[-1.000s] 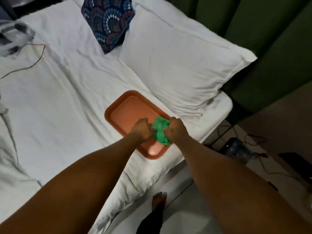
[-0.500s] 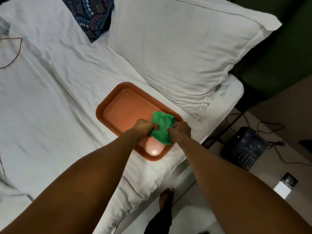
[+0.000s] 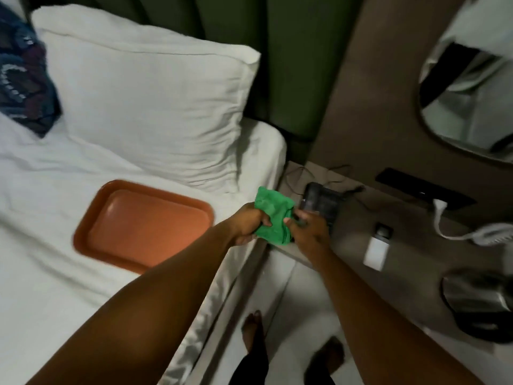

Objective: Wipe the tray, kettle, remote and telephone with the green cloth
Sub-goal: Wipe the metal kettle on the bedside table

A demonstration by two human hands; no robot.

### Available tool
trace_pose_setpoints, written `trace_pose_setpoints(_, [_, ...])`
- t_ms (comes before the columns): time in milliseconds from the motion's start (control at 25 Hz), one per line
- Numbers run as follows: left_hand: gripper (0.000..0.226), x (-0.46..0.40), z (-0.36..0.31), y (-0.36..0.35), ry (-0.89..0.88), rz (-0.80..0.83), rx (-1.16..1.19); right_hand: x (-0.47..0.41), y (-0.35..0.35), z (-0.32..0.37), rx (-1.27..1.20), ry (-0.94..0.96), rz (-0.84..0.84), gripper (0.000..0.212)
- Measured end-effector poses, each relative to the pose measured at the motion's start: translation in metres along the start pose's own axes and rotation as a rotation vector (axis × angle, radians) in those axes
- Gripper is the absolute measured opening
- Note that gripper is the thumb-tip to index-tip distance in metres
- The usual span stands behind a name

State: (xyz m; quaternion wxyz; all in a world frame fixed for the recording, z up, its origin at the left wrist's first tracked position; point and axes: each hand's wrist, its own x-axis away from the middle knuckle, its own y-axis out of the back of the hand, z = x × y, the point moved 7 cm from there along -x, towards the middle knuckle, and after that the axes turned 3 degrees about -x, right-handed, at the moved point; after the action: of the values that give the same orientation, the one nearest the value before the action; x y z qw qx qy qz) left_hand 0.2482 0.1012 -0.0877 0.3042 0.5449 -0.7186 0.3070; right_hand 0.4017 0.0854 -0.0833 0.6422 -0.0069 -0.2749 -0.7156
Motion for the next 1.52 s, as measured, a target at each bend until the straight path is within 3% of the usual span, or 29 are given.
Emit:
trace_pose_setpoints(80, [0.049,-0.014,0.006,-0.071,0.001,0.04,-0.009,0.01,0.065,-0.021,0.139,0.056,-0.057,0.025])
trace_pose_setpoints(240, [0.047,-0.043,0.024,-0.215,-0.03,0.09,-0.026,0.036,0.205,-0.092,0.14,-0.118,-0.295,0.032])
trace_pose_setpoints(320, [0.047,-0.063,0.04,-0.278,-0.044,0.12,-0.099,0.047,0.278,-0.139,0.289,-0.176,-0.415,0.031])
trace_pose_setpoints(440, [0.045,-0.101,0.064,-0.352,-0.057,0.195,-0.231,0.044,0.366,-0.202,0.406,-0.175,-0.568,0.034])
trace_pose_setpoints(600, [0.04,-0.155,0.116,-0.42,-0.069,0.203,-0.233,0.021,0.446,-0.282,0.596,-0.266,-0.696,0.038])
trace_pose_setpoints(800, [0.029,-0.206,0.159,-0.468,-0.016,0.18,-0.07,0.013,0.464,-0.352,0.563,-0.334,-0.697,0.044])
trace_pose_setpoints(960, [0.039,-0.229,0.183,-0.52,0.009,0.375,0.071,0.018,0.463,-0.358,0.552,-0.262,-0.82,0.044])
trace_pose_setpoints(1080, [0.039,-0.237,0.204,-0.55,0.08,0.374,0.204,0.016,0.464,-0.359,0.581,-0.233,-0.809,0.041])
trace_pose_setpoints(1200, [0.035,-0.257,0.193,-0.569,-0.005,0.278,0.062,0.016,0.464,-0.357,0.613,-0.232,-0.812,0.041])
trace_pose_setpoints(1280, [0.026,-0.269,0.17,-0.588,-0.013,0.318,-0.042,0.015,0.463,-0.355,0.624,-0.218,-0.798,0.039])
trace_pose_setpoints(1360, [0.025,-0.269,0.152,-0.601,-0.138,0.372,-0.133,0.014,0.463,-0.355,0.624,-0.219,-0.787,0.04])
trace_pose_setpoints(1520, [0.033,-0.215,0.2,-0.564,-0.367,0.328,-0.095,0.013,0.463,-0.355,0.622,-0.239,-0.788,0.045])
